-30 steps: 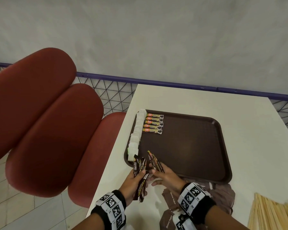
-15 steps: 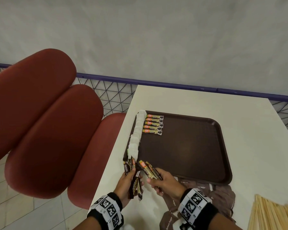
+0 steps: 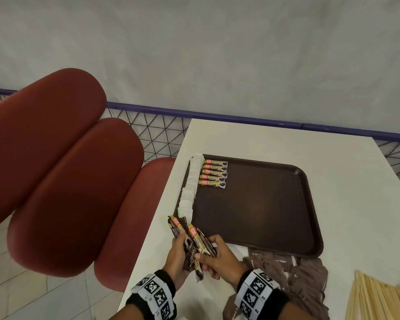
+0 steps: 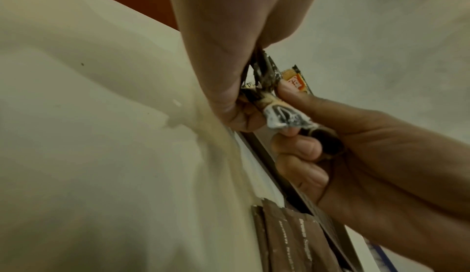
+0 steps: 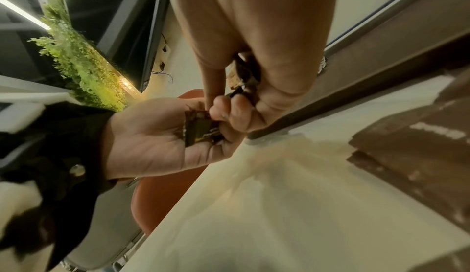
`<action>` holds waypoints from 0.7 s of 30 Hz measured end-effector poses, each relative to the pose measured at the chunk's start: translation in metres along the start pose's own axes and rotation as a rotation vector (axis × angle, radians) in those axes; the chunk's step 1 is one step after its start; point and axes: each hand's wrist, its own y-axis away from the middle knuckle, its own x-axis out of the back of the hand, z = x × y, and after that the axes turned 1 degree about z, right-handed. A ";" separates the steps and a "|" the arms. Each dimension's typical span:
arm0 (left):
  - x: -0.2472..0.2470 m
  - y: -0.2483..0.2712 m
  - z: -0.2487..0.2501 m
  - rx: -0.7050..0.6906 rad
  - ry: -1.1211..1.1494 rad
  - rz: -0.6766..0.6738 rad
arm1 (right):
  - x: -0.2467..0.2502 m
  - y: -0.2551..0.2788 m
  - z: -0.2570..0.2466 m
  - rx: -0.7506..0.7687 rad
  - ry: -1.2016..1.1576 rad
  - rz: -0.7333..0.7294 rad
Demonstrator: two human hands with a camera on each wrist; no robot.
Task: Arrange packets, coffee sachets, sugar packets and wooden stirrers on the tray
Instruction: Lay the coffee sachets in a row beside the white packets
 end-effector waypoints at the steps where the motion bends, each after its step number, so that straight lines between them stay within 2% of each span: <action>1: 0.000 0.000 0.000 -0.018 -0.020 -0.007 | 0.000 0.000 0.000 -0.003 0.005 -0.006; 6: -0.006 0.003 -0.003 -0.110 -0.147 -0.033 | -0.002 -0.001 0.001 -0.018 0.037 -0.044; 11: 0.000 0.000 0.001 -0.149 -0.142 0.035 | 0.005 -0.006 -0.002 -0.132 -0.035 -0.088; 16: 0.002 -0.001 0.013 -0.182 -0.133 0.066 | 0.032 -0.029 -0.011 -0.199 -0.074 0.033; 21: 0.011 -0.002 0.020 -0.178 -0.142 0.094 | 0.063 -0.059 -0.034 -0.116 0.027 0.138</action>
